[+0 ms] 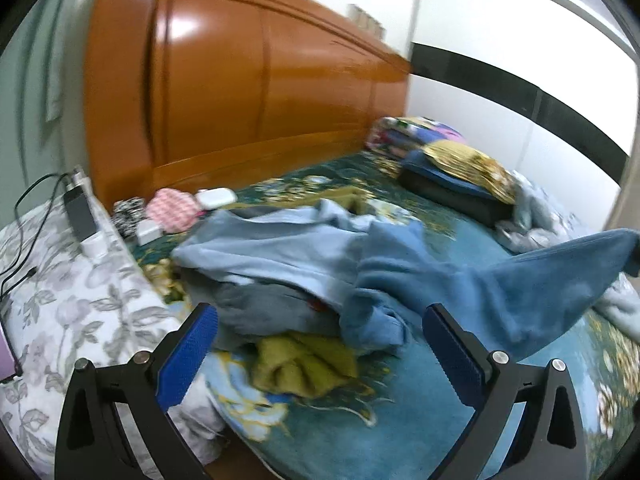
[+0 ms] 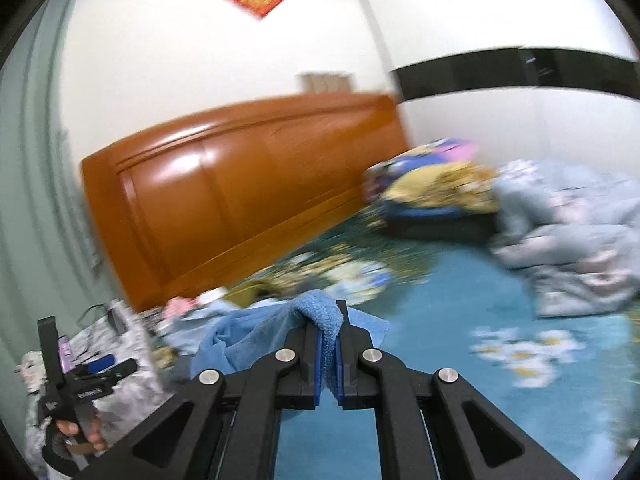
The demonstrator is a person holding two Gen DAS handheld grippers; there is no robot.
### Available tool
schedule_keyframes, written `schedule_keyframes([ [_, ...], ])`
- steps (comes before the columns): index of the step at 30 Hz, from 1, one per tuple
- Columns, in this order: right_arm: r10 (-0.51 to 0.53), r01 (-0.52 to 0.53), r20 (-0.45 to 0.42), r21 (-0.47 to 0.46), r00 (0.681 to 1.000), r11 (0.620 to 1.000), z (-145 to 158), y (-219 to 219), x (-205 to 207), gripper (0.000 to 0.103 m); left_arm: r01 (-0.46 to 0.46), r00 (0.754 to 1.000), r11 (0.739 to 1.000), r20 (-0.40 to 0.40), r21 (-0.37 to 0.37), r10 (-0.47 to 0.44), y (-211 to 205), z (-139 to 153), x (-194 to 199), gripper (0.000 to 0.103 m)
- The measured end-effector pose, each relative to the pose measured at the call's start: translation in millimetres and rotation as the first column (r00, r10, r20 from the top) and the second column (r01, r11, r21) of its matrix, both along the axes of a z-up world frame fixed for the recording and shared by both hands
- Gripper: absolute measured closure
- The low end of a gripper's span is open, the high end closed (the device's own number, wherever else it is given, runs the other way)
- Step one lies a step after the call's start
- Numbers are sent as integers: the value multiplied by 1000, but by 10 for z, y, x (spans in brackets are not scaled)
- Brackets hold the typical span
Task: Fold clothes
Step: 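Grasp the blue sweatshirt edge with the right gripper and lift it, then pull the blue sweatshirt out of the pile onto the open bed with the right gripper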
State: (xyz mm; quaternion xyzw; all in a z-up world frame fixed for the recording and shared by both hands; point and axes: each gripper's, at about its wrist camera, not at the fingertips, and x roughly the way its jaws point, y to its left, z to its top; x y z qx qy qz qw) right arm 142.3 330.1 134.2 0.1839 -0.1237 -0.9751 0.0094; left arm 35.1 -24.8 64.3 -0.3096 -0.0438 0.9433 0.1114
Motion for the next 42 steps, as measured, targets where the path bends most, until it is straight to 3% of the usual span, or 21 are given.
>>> schedule_keyframes([
  [4, -181, 181, -31, -3, 983, 983, 41, 591, 748, 98, 56, 998, 998, 16, -15, -55, 318, -47, 85, 1],
  [11, -409, 407, 4, -98, 913, 908, -246, 1511, 1744, 98, 177, 983, 983, 64, -53, -174, 941, -156, 224, 1],
  [18, -462, 465, 55, -152, 885, 872, -619, 1909, 2096, 98, 275, 958, 957, 112, -97, -264, 1426, -295, 306, 1],
  [26, -553, 556, 71, -185, 830, 811, -806, 2323, 2498, 98, 295, 949, 947, 155, -126, -275, 1625, -448, 283, 1],
  [34, -651, 672, 171, -127, 739, 729, -971, 2751, 2836, 99, 347, 926, 928, 208, -134, -316, 1846, -644, 252, 1],
  [42, -782, 807, 207, -68, 587, 587, -860, 3247, 3426, 99, 430, 894, 891, 209, -147, -397, 1976, -761, 299, 1],
])
